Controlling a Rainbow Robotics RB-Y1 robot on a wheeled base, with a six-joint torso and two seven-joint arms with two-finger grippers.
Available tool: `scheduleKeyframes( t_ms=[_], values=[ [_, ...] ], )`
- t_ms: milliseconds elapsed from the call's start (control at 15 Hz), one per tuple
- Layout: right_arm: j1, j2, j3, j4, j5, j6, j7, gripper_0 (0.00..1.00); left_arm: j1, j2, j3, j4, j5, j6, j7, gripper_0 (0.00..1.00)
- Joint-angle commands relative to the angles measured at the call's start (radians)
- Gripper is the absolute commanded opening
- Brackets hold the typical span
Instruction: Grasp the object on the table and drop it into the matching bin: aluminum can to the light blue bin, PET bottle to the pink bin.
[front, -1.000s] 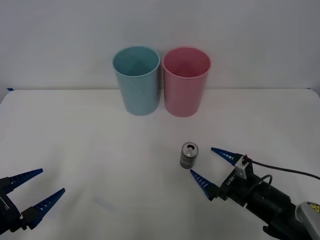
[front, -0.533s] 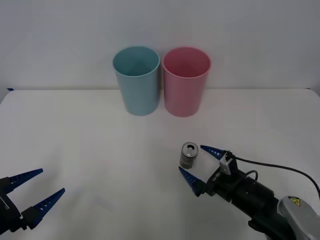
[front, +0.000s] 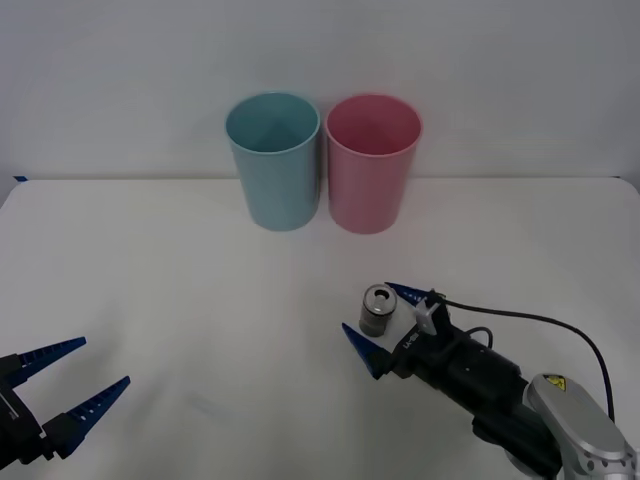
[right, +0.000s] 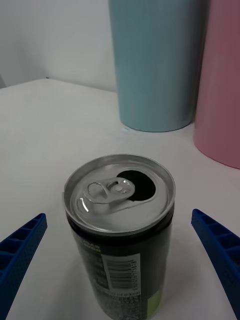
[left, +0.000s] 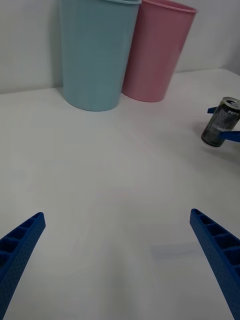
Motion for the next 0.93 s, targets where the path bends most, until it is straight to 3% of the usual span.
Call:
scheduleKeyframes(
  t_ms=[67,267,333,400,467,533,933],
  values=[
    [-0.007,0.01,0.004,0.003,0.005,0.011,0.004,1.0,0.0,0.0,0.0,0.0,0.0,0.0,0.0,1.0],
    [-0.007,0.011,0.007,0.003,0.005,0.02,0.006,1.0,0.0,0.0,0.0,0.0,0.0,0.0,0.0,1.0],
    [-0.007,0.011,0.007,0.003,0.005,0.02,0.006,0.96,0.0,0.0,0.0,0.0,0.0,0.0,0.0,1.0],
    [-0.007,0.011,0.007,0.003,0.005,0.021,0.008,0.51,0.0,0.0,0.0,0.0,0.0,0.0,0.0,1.0],
    [-0.009,0.011,0.007,0.004,0.004,0.021,0.009,0.13,0.0,0.0,0.0,0.0,0.0,0.0,0.0,1.0],
    [-0.007,0.011,0.007,0.004,0.004,0.021,0.009,0.02,0.0,0.0,0.0,0.0,0.0,0.0,0.0,1.0],
    [-0.007,0.011,0.01,0.003,-0.008,0.024,0.011,0.0,0.0,0.0,0.0,0.0,0.0,0.0,0.0,1.0]
  ],
)
